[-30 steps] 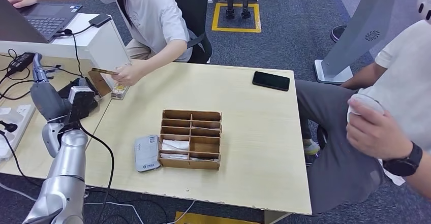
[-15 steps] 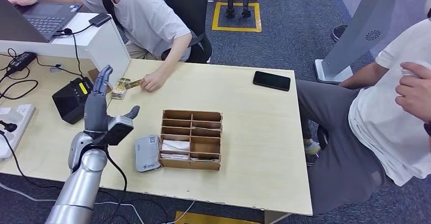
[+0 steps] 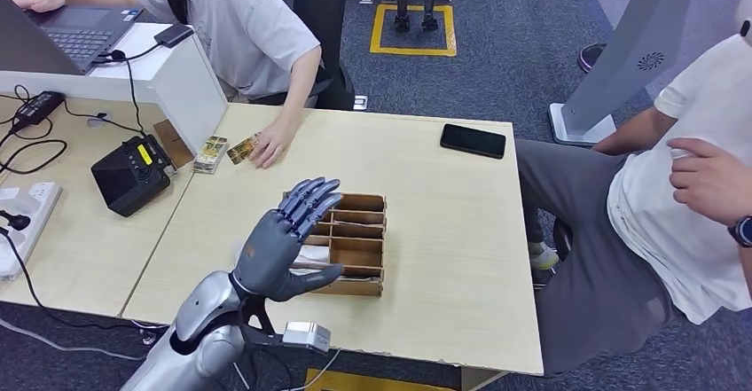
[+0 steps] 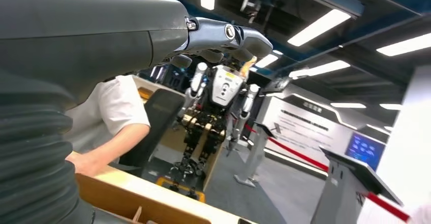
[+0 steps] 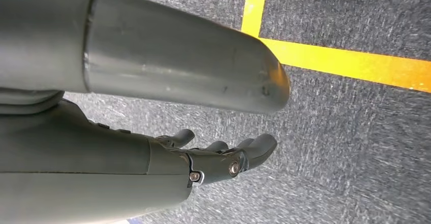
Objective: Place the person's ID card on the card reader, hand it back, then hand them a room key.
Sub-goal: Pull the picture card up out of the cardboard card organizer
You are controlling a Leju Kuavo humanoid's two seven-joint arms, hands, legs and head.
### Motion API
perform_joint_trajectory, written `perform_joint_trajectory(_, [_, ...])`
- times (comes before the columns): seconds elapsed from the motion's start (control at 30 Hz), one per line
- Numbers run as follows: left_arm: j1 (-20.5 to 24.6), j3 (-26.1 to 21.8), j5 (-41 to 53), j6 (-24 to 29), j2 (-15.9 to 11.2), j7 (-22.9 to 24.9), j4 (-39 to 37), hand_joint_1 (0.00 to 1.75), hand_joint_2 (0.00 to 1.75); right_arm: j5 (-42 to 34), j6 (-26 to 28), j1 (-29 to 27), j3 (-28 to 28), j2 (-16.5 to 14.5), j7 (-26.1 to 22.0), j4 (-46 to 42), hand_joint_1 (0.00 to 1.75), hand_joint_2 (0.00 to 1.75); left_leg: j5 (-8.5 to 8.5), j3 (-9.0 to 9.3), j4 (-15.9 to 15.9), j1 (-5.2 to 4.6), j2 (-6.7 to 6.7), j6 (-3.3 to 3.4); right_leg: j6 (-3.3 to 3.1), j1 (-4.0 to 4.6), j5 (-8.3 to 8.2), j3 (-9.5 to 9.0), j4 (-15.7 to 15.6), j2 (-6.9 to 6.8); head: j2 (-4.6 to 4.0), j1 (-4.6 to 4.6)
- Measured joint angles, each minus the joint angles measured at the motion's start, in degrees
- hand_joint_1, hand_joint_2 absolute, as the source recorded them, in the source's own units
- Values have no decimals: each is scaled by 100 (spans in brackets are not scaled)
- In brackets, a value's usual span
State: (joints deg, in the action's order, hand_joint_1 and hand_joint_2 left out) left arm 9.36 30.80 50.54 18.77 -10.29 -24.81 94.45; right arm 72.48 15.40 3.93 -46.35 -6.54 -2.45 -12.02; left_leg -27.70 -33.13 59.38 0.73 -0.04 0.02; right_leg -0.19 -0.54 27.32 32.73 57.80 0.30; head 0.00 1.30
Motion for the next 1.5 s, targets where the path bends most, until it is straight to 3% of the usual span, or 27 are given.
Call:
perform_joint_trajectory(0.17, [-167,409,1095,530,-155,359,-57,0,175,25,-22,1,-58,0,18,0,0,0,0,-3,-1,-1,0,0,-1,1,1,1,0,0,0,-2])
perform_joint_trajectory(0.73, [-237,712,1833,889,-293,781,-772,0,175,68,-13,3,-103,0,-106,0,0,0,0,-3,0,-2,0,0,0,0,0,1,0,-2,0,-1])
perform_joint_trajectory(1.23, [-246,711,1796,929,-258,970,-1726,0,175,147,-16,2,-132,0,-103,0,0,0,0,-4,0,-2,0,0,0,0,0,1,0,-2,0,-1])
perform_joint_trajectory(1.5, [-247,675,1367,580,-257,887,-1886,0,175,225,-17,2,-173,-1,-115,0,0,0,0,-4,0,-2,0,0,0,1,0,1,0,-2,0,-1])
